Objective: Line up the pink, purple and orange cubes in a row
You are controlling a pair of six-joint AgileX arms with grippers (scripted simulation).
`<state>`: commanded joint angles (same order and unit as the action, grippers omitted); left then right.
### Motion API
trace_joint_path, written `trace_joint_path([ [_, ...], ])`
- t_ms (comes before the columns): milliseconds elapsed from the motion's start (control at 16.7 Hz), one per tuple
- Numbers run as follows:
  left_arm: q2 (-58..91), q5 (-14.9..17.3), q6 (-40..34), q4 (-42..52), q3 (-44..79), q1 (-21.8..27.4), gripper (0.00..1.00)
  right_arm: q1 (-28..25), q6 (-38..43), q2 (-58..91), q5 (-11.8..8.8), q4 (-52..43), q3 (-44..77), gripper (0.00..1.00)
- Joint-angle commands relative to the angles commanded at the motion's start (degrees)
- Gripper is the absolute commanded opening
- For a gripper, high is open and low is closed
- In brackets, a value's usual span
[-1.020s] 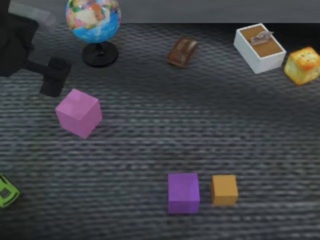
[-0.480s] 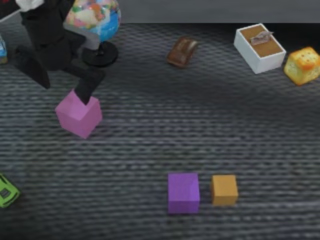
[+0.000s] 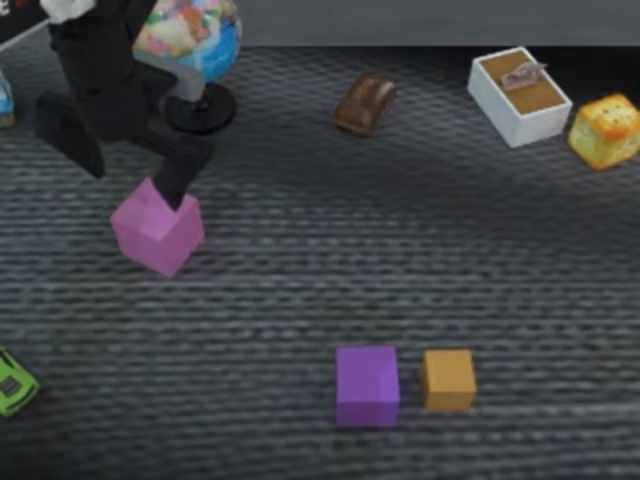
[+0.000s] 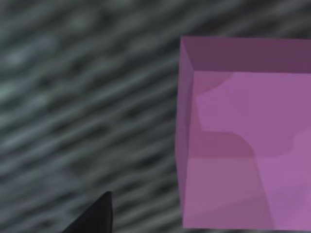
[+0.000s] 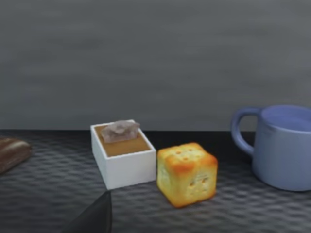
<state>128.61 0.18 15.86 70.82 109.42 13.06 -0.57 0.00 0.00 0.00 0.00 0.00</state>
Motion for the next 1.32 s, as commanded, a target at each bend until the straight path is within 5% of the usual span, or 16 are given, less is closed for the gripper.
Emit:
trace_joint_path([
  [480, 4.7, 0.1, 0.1, -15.6, -10.5, 0.2, 1.00, 0.0, 0.0, 0.0, 0.0, 0.0, 0.0, 1.00],
  [780, 5.3, 0.1, 0.2, -17.0, -11.8, 0.2, 1.00, 0.0, 0.0, 0.0, 0.0, 0.0, 0.0, 1.00],
  [1320, 5.3, 0.1, 0.2, -17.0, -11.8, 0.2, 0.32, 0.0, 0.0, 0.0, 0.0, 0.0, 0.0, 1.00],
])
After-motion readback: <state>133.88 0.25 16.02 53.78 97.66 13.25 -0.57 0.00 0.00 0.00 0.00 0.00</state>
